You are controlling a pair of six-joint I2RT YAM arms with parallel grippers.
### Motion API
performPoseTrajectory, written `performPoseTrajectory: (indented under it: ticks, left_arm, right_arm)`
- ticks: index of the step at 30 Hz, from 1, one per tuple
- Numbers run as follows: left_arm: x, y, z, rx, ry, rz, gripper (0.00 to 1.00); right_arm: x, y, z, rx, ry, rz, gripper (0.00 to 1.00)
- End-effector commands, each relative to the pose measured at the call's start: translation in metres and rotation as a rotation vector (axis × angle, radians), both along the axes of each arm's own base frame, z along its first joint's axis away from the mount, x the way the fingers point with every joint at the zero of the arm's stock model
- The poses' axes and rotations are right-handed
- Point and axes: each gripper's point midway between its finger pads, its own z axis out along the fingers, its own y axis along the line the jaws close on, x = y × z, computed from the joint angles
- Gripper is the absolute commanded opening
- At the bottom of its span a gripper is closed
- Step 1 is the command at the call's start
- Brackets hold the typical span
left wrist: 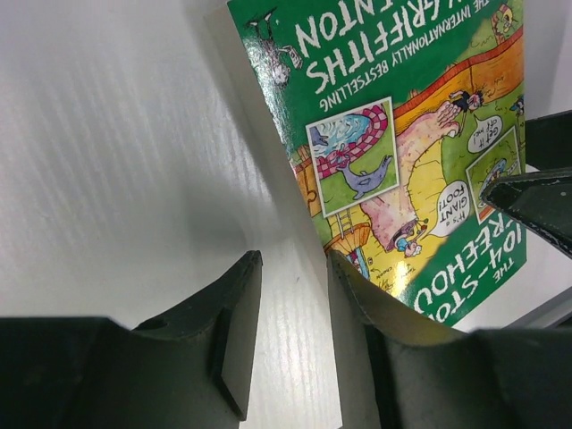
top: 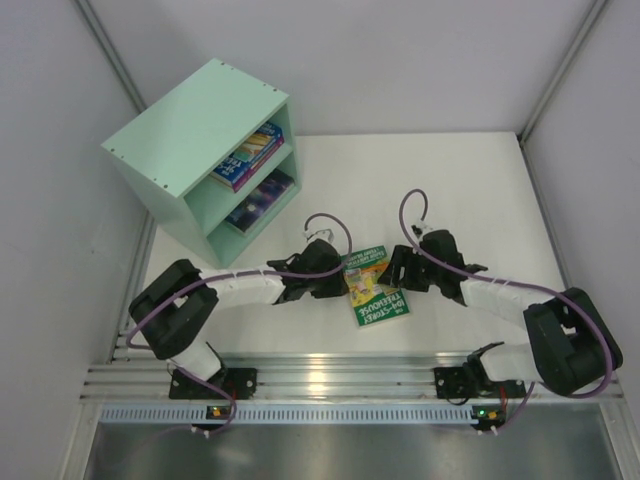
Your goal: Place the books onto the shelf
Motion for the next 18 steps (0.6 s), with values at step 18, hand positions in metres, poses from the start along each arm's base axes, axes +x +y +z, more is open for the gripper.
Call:
performPoseTrajectory:
  ticks: [18]
  left_arm:
    - [0.009, -0.012, 0.02, -0.055, -0.018, 0.028, 0.51]
  right_arm:
    - [-0.007, 0.006, -0.012, 0.009, 0.012, 0.012, 0.47]
